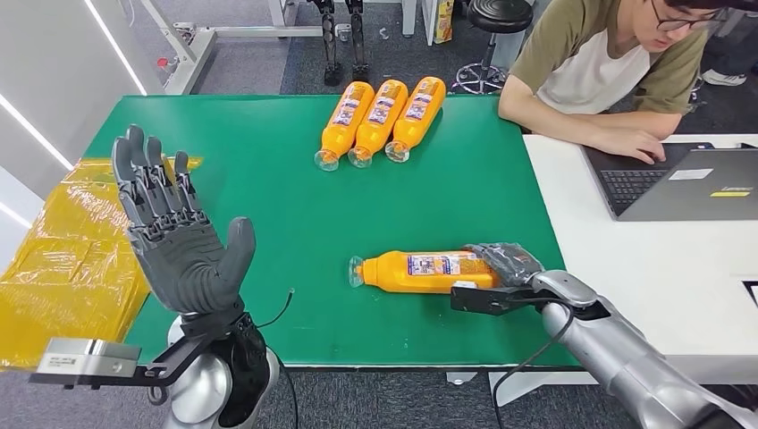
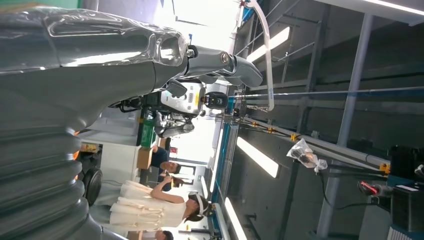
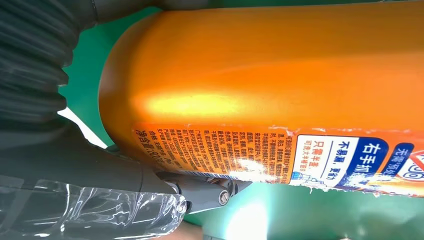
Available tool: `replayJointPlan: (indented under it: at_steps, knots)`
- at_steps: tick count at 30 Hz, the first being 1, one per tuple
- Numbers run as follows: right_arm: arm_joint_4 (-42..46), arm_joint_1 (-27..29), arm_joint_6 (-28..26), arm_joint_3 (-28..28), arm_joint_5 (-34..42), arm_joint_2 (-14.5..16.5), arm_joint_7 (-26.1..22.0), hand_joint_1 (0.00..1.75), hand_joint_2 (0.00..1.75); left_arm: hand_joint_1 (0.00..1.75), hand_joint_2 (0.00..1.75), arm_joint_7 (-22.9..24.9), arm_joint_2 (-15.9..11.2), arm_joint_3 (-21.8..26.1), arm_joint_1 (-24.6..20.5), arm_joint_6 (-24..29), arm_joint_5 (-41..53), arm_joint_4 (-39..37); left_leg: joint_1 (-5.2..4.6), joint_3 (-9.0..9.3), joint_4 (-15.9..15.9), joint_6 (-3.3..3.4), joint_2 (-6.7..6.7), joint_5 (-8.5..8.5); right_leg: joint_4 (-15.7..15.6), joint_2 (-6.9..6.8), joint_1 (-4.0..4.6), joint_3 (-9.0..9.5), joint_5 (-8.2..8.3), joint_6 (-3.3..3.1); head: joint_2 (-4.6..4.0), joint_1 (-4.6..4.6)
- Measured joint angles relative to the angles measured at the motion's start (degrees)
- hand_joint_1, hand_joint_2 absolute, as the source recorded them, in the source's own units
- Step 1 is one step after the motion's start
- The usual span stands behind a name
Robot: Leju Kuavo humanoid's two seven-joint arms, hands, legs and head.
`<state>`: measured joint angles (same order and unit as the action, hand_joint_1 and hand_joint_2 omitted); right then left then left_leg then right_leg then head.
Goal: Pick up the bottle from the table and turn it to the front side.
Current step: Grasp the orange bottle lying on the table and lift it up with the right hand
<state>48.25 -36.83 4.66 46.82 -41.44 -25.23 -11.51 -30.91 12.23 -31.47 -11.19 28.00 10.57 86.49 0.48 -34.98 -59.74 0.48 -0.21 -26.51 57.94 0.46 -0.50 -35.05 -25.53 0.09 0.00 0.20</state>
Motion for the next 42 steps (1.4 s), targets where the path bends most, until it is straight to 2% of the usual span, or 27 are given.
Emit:
replayJointPlan:
  at_steps: [12, 13, 17, 22, 26, 30, 33, 36, 39, 42]
  knots:
    - [-0.23, -0.03, -1.22, 0.0, -1.12, 0.85, -0.31, 1.75, 1.75, 0.0, 1.75, -0.07, -0.08, -0.01, 0.02, 0.39, -0.01, 0.26, 0.0, 0.0, 0.0, 0.0, -0.01, 0.0, 0.0, -0.02, 0.0, 0.01, 0.0, 0.0, 0.0, 0.0]
    - [-0.2, 0.14, -2.96, -0.21, -1.43, 1.17, -0.09, 1.75, 1.75, 0.0, 1.75, -0.22, -0.13, -0.02, 0.07, 0.66, 0.01, 0.31, 0.0, -0.01, 0.0, 0.0, -0.01, 0.0, 0.01, -0.02, 0.0, 0.01, 0.0, 0.0, 0.0, 0.0]
    - [2.32, 3.44, -19.58, -5.91, 0.8, 5.95, 0.71, 1.75, 1.75, 0.0, 1.75, -1.71, -0.48, -0.01, 1.43, 3.04, 0.53, 0.46, 0.02, -0.04, 0.02, -0.01, 0.0, -0.01, 0.01, 0.0, 0.03, -0.03, -0.01, 0.0, 0.0, -0.01]
    - [5.69, 6.84, -24.19, -10.68, 4.73, 9.46, -0.81, 1.75, 1.75, 0.0, 1.75, -2.09, -0.51, -0.01, 2.12, 3.72, 0.68, 0.45, 0.05, -0.1, 0.03, -0.01, -0.19, 0.0, 0.01, -0.19, 0.04, -0.07, -0.04, 0.02, -0.01, -0.01]
    - [11.88, 12.89, -31.9, -15.18, 13.35, 12.78, -5.3, 1.75, 1.75, 0.0, 1.75, -2.37, -0.5, -0.01, 2.26, 4.95, 0.5, 0.4, 0.1, -0.15, 0.04, 0.0, -0.27, 0.0, 0.01, -0.25, 0.04, -0.07, -0.06, 0.04, 0.0, 0.0]
    - [19.37, 19.96, -39.05, -17.22, 17.51, 16.11, -8.5, 1.75, 1.75, 0.0, 1.75, -2.38, -0.48, -0.01, 2.28, 5.12, -0.56, 0.08, 0.1, -0.16, 0.04, 0.02, -0.29, -0.03, -0.02, -0.24, 0.02, -0.09, -0.13, 0.09, 0.0, 0.0]
    - [25.6, 25.89, -42.68, -17.84, 19.11, 19.09, -11.07, 1.75, 1.75, 0.0, 1.75, -0.12, -0.32, -0.01, 2.07, 1.81, -2.87, -1.11, 0.09, -0.17, 0.05, 0.01, -0.35, -0.05, -0.02, -0.26, 0.02, -0.1, -0.19, 0.12, 0.0, -0.01]
    - [30.19, 30.04, -42.97, -17.84, 19.2, 21.31, -12.38, 1.75, 1.75, 0.0, 1.75, 4.25, 0.14, -0.1, 0.7, -7.37, -6.78, -4.79, 0.09, -0.18, 0.06, 0.01, -0.33, -0.06, -0.02, -0.25, 0.01, -0.11, -0.2, 0.12, 0.0, -0.01]
    - [33.06, 31.96, -42.88, -17.65, 18.91, 22.63, -12.96, 1.75, 1.75, 0.0, 1.75, 5.35, 0.94, -0.37, -1.57, -15.58, -9.81, -10.61, 0.09, -0.16, 0.06, 0.02, -0.25, -0.06, -0.02, -0.2, -0.02, -0.11, -0.16, 0.1, 0.0, 0.0]
    - [34.72, 32.91, -42.74, -17.43, 18.59, 23.32, -13.17, 1.75, 1.75, 0.0, 1.75, 5.28, 1.55, -0.54, -2.96, -17.7, -10.58, -14.64, 0.08, -0.14, 0.04, 0.03, -0.14, -0.05, -0.02, -0.12, -0.04, -0.11, -0.12, 0.1, 0.0, 0.0]
